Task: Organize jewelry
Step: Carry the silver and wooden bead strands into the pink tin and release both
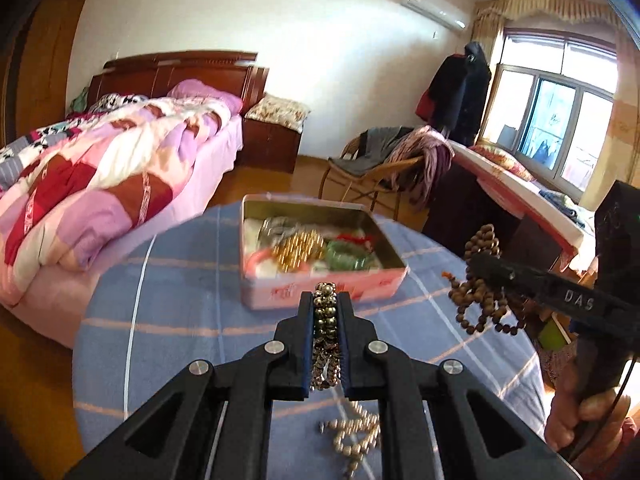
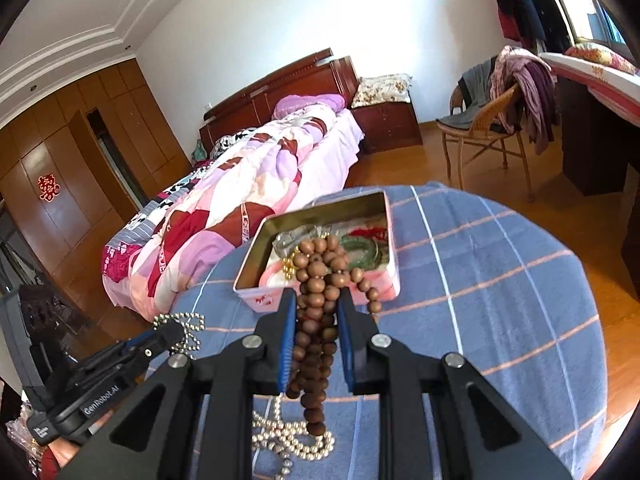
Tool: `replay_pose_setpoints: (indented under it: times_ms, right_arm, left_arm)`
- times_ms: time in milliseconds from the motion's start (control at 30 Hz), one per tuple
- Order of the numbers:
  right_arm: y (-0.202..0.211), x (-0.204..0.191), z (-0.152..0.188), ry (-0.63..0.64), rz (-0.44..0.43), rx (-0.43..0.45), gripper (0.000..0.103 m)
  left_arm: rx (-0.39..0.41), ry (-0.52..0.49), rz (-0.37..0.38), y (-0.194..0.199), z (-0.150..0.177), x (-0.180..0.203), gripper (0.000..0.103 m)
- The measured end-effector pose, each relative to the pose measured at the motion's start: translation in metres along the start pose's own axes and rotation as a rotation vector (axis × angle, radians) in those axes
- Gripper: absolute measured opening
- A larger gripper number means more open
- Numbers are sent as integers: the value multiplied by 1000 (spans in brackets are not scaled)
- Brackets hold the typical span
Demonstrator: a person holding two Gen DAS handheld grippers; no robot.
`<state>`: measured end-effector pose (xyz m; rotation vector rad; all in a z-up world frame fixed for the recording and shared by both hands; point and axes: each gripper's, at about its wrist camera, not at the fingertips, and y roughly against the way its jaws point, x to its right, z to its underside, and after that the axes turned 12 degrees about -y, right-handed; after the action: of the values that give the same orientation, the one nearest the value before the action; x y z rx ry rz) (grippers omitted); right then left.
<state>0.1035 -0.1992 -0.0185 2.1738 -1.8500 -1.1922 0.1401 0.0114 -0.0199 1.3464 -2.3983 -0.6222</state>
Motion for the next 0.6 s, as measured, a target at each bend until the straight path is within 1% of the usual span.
replay_pose_setpoints:
  times_ms: [133, 267, 367, 467, 600]
  right_arm:
    - [-4, -6, -20, 15, -10, 44, 23]
    - [-19, -12, -42, 38, 0, 86, 23]
    - [-38, -13, -53, 38, 9, 89, 23]
    - [-59, -13, -57, 56, 34, 91, 23]
    - [-90, -6, -61, 62, 64, 50, 23]
  left_arm:
    - [58, 16, 10, -7, -25, -7, 9]
    - [102, 12, 3, -26, -50, -13, 9]
    - [104, 27, 8, -46, -57, -18, 9]
    - [99, 42, 18, -65, -60, -19, 9]
    - [61, 39, 20, -98, -62, -22, 9]
